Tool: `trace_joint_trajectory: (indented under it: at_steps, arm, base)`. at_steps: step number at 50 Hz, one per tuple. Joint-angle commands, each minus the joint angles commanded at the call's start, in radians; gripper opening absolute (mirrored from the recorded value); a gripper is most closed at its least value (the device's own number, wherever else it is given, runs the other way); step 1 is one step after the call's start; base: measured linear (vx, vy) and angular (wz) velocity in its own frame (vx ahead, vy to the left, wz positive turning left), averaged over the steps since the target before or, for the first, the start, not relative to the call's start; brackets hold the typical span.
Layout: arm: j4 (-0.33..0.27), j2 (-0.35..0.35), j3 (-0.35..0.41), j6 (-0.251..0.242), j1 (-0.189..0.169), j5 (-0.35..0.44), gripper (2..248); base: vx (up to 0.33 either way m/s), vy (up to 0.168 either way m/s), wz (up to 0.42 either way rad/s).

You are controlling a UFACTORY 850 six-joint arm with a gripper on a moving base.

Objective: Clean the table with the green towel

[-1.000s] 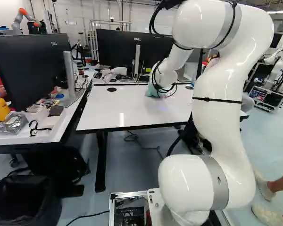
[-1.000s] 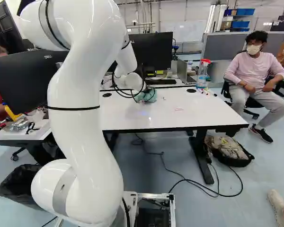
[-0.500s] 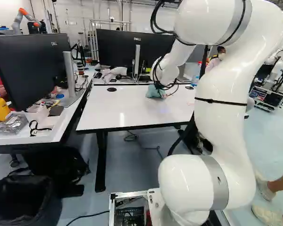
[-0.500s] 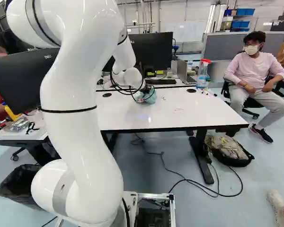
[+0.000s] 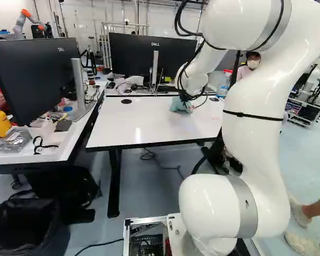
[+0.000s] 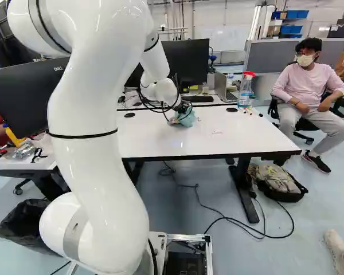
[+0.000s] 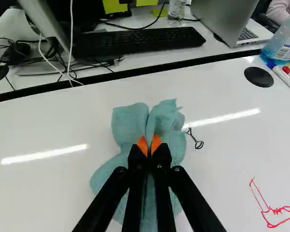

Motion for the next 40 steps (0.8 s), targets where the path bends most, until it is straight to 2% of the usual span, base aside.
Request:
trace_joint_trajectory:
  at_steps: [40]
  arm:
    - [0.0,-0.103,-0.131,0.0,-0.09,0.022,29]
  base:
    - [0.0,0.0,0.0]
